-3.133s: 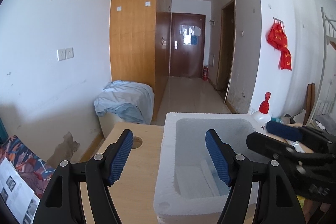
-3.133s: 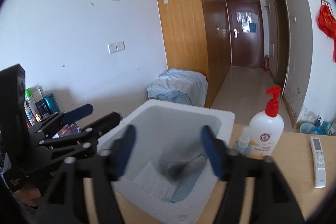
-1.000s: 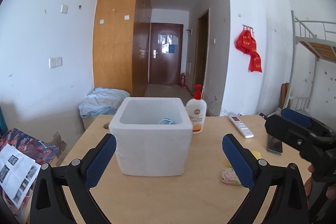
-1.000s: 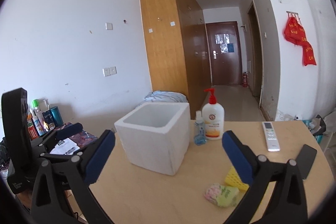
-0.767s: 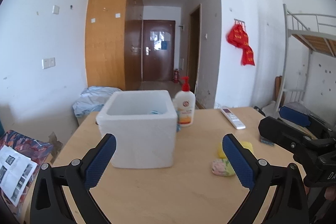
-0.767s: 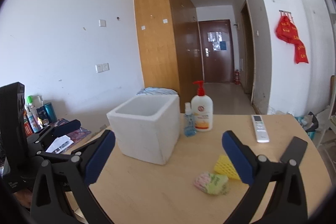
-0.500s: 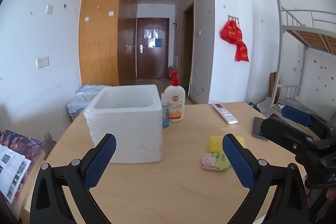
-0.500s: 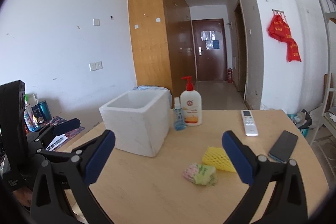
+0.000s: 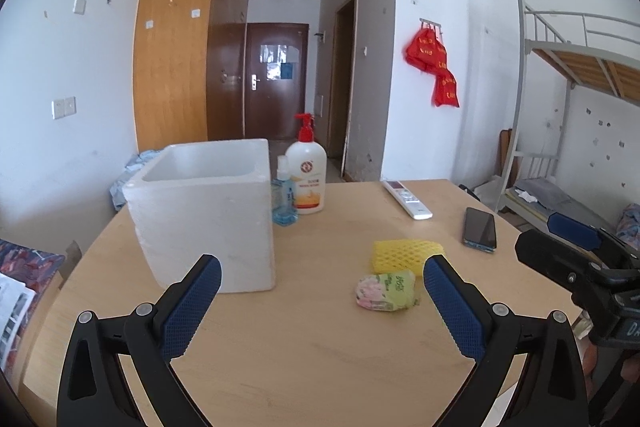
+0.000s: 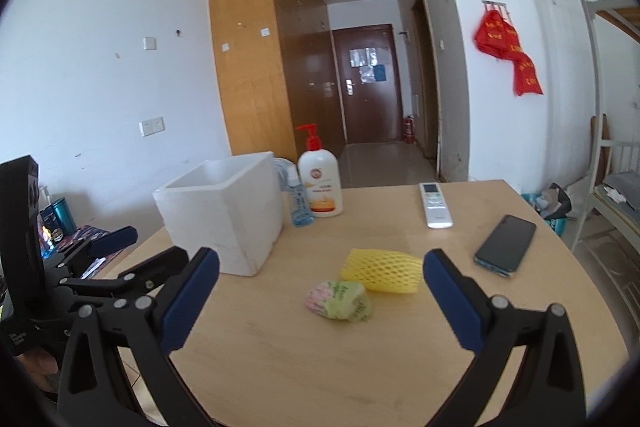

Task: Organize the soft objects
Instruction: 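Withdraw both tools from the box toward the packet and yellow net, then close the left tool on the wrapped packet while the right tool reaches the yellow net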

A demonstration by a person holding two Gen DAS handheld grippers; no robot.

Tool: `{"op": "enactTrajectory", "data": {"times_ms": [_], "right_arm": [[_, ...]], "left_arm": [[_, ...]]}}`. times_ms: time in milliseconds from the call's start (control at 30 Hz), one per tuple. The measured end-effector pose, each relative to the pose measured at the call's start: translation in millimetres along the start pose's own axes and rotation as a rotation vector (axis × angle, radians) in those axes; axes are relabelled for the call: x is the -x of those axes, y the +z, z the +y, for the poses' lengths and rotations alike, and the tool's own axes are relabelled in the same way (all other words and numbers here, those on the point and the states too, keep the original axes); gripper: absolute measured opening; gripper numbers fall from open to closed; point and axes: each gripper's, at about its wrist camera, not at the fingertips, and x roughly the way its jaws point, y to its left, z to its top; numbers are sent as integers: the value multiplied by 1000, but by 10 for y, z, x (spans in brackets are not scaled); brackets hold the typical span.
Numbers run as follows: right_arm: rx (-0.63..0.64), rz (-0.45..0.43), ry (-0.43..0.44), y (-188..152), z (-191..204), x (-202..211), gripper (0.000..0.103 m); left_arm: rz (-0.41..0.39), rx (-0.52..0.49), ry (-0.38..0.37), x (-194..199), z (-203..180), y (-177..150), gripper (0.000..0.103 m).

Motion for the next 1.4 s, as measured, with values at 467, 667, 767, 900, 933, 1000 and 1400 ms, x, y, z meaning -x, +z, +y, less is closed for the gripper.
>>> {"op": "enactTrajectory", "data": {"times_ms": [467,667,767,900,933,1000,1400], "right_arm": [[-74,53,-48,-82,-302,-137,103],[-58,93,-73,-113,-359,-255,103],[-78,118,-63,-129,-412,-346,103],[-107,131,-53,-128,-490,-440,103],[-109,135,-54,-125,-503,-460,103],[-97,148,-72,-119,-524,-505,103],[-91,190,-62,-88,-648,-774,103]], "left_arm": [[60,-32,-31,-278,-167,-135,101],[97,-29,-53,-448,-196,-180,101],[113,-38,-57,-520,-226,-205,101],[141,-57,-66,-644,-277,-231,101],[146,-63,-68,-677,-287,-231,101],[157,-69,-67,-748,-307,-235,101],[240,-55,-118,-1140,-326,-281,101]]}}
